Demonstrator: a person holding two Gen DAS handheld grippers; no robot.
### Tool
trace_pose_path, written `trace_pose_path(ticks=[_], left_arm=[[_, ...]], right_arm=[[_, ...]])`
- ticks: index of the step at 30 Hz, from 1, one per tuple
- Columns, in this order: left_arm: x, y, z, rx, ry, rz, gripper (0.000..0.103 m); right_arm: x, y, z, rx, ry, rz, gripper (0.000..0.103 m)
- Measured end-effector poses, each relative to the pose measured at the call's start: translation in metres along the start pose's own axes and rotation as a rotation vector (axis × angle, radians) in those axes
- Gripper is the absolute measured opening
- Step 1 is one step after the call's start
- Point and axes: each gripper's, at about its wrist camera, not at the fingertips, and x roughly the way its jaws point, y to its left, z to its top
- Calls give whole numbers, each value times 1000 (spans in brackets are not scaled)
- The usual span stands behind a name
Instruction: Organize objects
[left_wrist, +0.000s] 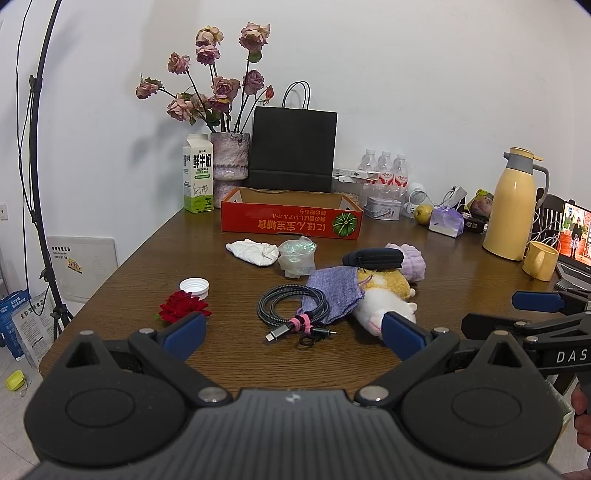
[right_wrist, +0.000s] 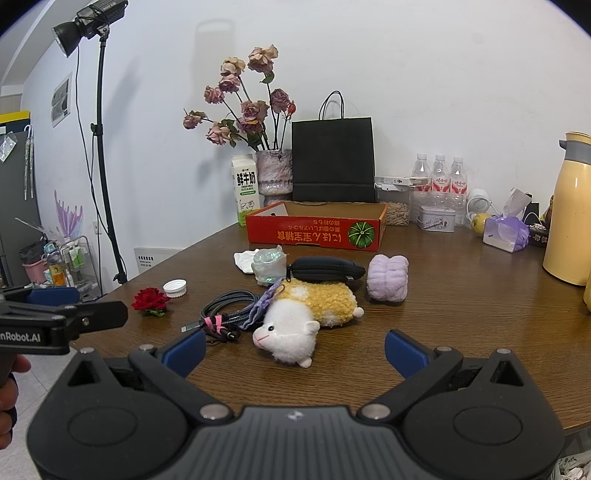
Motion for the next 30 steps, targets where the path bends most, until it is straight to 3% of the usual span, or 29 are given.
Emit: trace_pose_path(ticks=[30], left_arm=[[-1, 2, -1, -3, 0, -1, 103]], right_arm=[[0, 0, 0, 0, 1, -1, 103]])
